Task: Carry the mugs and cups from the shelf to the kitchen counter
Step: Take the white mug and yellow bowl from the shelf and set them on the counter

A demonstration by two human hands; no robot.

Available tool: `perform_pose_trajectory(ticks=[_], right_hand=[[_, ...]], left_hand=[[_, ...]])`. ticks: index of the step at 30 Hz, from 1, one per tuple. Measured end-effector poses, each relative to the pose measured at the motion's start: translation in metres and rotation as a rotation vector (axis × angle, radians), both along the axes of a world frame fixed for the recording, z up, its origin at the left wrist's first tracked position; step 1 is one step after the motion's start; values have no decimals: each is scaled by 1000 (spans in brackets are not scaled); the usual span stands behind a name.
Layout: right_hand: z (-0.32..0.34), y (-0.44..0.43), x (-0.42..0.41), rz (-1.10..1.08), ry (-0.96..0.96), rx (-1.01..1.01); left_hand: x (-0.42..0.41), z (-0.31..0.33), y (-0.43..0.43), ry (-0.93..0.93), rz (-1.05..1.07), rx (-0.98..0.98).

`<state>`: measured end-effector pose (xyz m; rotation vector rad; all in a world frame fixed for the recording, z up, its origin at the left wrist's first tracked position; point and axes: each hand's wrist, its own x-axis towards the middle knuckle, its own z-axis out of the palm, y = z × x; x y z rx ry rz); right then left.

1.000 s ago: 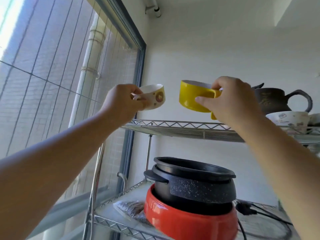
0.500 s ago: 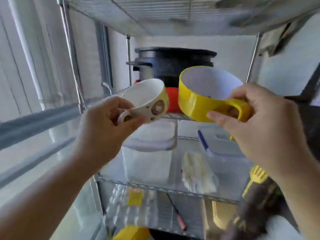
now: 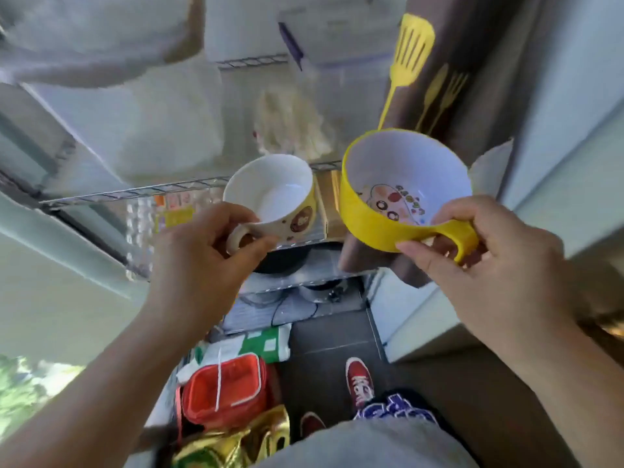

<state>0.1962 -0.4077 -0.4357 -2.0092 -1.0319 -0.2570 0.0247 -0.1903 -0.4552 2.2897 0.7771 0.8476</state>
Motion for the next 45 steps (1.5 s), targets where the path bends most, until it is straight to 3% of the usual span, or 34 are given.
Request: perform_pose_trajectory(ticks=[5, 12, 24, 33, 39, 45], right_hand=[[-44, -73, -4, -164, 78, -19], [-68, -206, -17, -577, 114, -120], [-90, -425, 8, -1127, 268, -245], [-114, -545, 43, -1366, 440, -231], [-137, -615, 114, -1469, 465, -178], [-159, -701, 196, -1522, 508, -128]], left_hand=[[32, -35, -51, 112, -222, -59], [104, -64, -151, 301, -639, -119], [275, -96, -405, 490, -1266, -102], [345, -107, -532, 555, -1413, -64], [399, -123, -585, 631, -1438, 6], [489, -151, -673, 615, -1453, -85]])
